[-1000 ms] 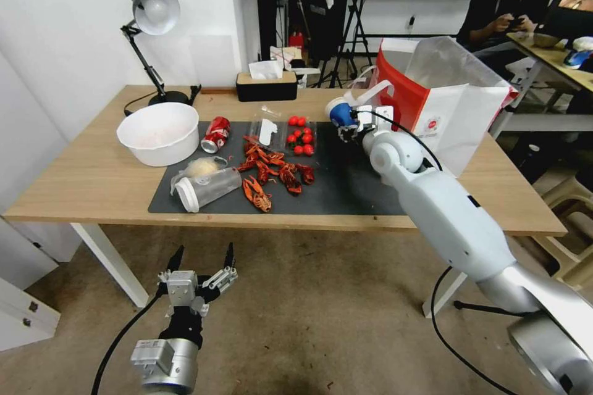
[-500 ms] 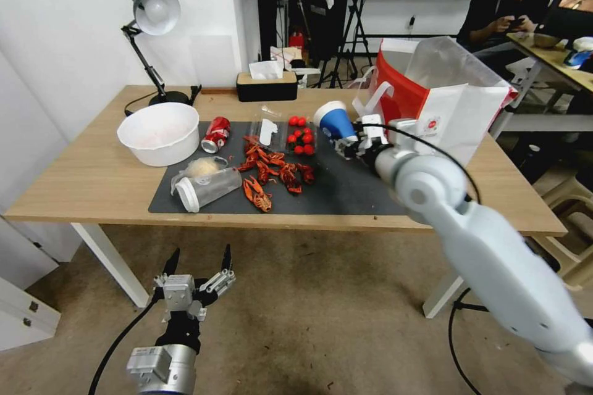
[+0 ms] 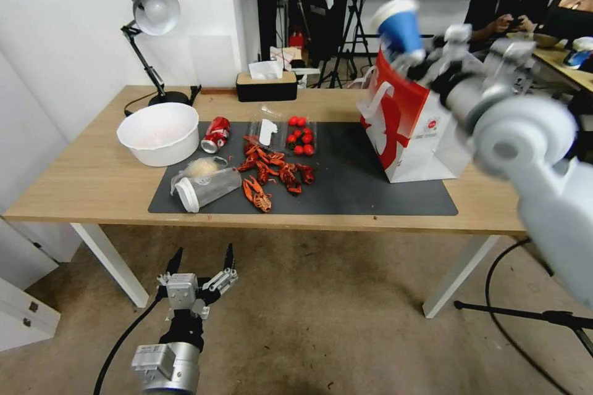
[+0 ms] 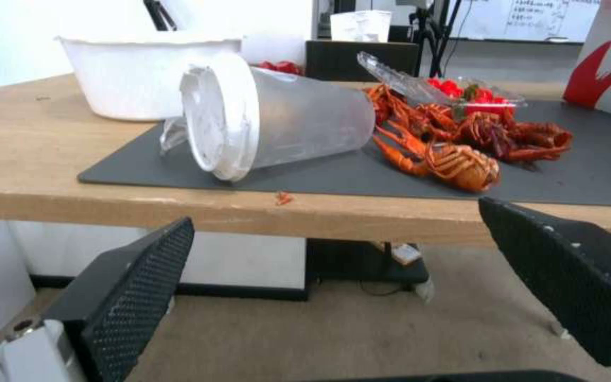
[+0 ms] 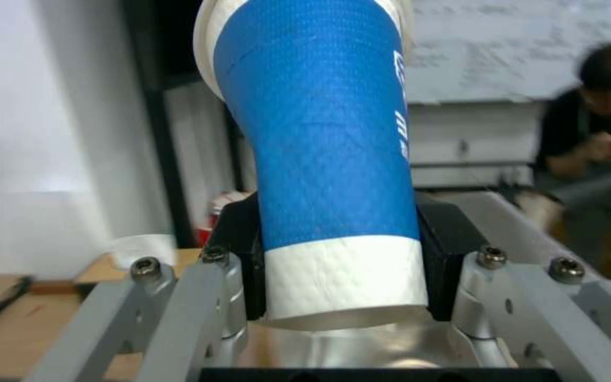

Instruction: Pick up the trash from the table and place it into the takeout bag.

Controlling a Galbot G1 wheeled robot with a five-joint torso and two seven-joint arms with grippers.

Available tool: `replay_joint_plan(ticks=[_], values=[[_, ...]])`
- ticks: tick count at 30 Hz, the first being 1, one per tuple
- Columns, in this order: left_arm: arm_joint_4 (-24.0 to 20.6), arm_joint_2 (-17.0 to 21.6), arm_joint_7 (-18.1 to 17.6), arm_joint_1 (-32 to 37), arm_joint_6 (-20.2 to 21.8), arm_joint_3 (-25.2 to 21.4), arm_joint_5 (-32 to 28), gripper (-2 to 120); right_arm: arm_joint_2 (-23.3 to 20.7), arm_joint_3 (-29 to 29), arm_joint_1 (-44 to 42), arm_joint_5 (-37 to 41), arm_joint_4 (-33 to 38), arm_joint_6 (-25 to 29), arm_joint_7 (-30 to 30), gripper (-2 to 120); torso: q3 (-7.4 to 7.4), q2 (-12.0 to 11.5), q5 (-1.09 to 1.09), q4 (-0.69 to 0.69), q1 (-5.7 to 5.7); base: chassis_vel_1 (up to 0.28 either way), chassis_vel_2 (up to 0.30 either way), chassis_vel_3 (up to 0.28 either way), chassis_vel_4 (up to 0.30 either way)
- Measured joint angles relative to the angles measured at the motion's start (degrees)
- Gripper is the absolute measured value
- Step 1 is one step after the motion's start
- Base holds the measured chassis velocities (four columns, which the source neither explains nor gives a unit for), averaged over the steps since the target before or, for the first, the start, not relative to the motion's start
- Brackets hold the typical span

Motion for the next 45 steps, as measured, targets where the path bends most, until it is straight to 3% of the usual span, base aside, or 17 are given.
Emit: replay_joint_plan(ticks=[9, 15, 19, 20, 24, 30, 42, 45], values=[[0.0, -0.1, 0.0, 0.1, 0.0, 0.1, 0.0, 100, 0.7, -0.6, 4.6, 6.5, -3.7, -3.3, 7.6, 37, 0.0, 0.0, -0.01, 0.01, 0.0, 0.0, 0.0, 0.0, 0.0], [0.0, 0.0, 0.0, -0.2, 0.0, 0.1, -0.1, 100, 1.3, -1.2, 6.0, 10.8, -7.5, -5.2, 11.4, 59, 0.0, 0.0, 0.0, 0.0, 0.0, 0.0, 0.0, 0.0, 0.0], [0.0, 0.0, 0.0, -0.2, 0.0, 0.1, -0.1, 100, 1.3, -1.2, 6.0, 10.8, -7.5, -5.2, 11.4, 59, 0.0, 0.0, 0.0, 0.0, 0.0, 0.0, 0.0, 0.0, 0.0], [0.0, 0.0, 0.0, -0.3, 0.1, 0.1, -0.1, 100, 1.5, -1.3, 6.0, 11.9, -8.8, -5.4, 12.0, 79, 0.0, 0.0, 0.01, 0.0, 0.0, 0.0, 0.0, 0.0, 0.0], [0.1, 0.1, 0.0, -0.3, 0.1, 0.1, -0.1, 100, 1.8, -1.4, 5.7, 11.5, -10.0, -5.3, 11.9, 92, 0.0, 0.0, 0.01, 0.0, 0.0, 0.0, 0.0, 0.0, 0.0], [0.1, 0.3, 0.2, -0.2, 0.1, 0.1, -0.1, 100, 1.7, -1.6, 5.1, 10.7, -10.5, -5.5, 12.0, 100, 0.0, 0.0, -0.01, 0.0, 0.0, 0.0, 0.0, 0.0, 0.0], [-0.2, 0.5, 0.4, 0.0, 0.2, 0.2, -0.2, 100, 0.8, -1.7, 1.1, 8.0, -4.2, -2.0, 6.1, 100, -0.01, 0.0, -0.01, 0.0, 0.0, 0.0, 0.0, 0.0, 0.0], [-0.5, 0.4, 0.5, 0.1, 0.2, 0.2, -0.1, 100, -0.3, -1.5, -3.3, 2.8, 0.2, 2.3, -1.1, 100, -0.01, 0.0, 0.0, 0.0, 0.0, 0.0, 0.0, 0.0, 0.0]])
